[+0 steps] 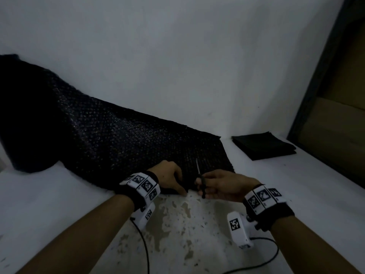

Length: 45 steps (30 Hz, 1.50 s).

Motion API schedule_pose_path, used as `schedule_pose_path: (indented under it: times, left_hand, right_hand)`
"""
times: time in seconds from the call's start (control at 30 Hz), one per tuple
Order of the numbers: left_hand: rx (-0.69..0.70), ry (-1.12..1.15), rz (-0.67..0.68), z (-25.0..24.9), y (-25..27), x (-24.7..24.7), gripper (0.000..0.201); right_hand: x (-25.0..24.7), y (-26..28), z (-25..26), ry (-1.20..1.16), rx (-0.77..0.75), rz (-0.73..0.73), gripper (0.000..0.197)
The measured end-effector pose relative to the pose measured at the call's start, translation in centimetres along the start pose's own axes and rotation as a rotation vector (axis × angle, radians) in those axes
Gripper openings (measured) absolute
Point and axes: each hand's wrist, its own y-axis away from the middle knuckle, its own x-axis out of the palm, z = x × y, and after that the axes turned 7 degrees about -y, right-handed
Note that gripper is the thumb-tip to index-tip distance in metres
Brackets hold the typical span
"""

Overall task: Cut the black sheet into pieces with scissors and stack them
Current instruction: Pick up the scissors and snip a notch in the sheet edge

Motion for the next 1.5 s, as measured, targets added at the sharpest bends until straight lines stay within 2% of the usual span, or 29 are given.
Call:
schedule_pose_path:
  times: [0.07,0.17,0.33,0.47,0.6,0.97,1.2,1.5]
  left_hand:
    - [0.01,-0.039,0.048,-0.2,0.2,0.1,0.048]
    - [0.027,-0.053,0.025,0.0,0.2,0.1,0.041]
    - [0.052,0.026,0.016,0.5,0.5,0.2,0.02]
    - [0.071,0.066,-0.003,0.6,0.7,0.6,0.01]
    - [0.088,0.103,-0.021,1.1,0.7,0.7,0.012]
    - [0.073,0.141,-0.069,2.0,0.2,1.0,0.009]
    - [0.112,0.177,-0.075,2.5,0.3,1.0,0.011]
    - [0.161,0.233,-0.059,2.9,0.4,1.1,0.012]
  right_hand:
    - [0.3,0.8,-0.6,-0.027,0.019,0.022,0.034]
    - [0.5,1.7,-1.2,-0.036,0.078,0.039,0.036]
    - [1.0,2.6,-1.6,0.017,0.137,0.093,0.062]
    - [1.8,3.0,-2.0,0.021,0.163,0.154,0.07]
    - [2.5,3.1,-2.2,0.0,0.172,0.172,0.075]
    - [2.9,3.5,-1.9,-0.057,0.229,0.244,0.067]
    - [4.4,1.7,-2.3,-0.17,0.156,0.14,0.063]
    - [4.9,0.8,-2.7,-0.2,0.106,0.094,0.052]
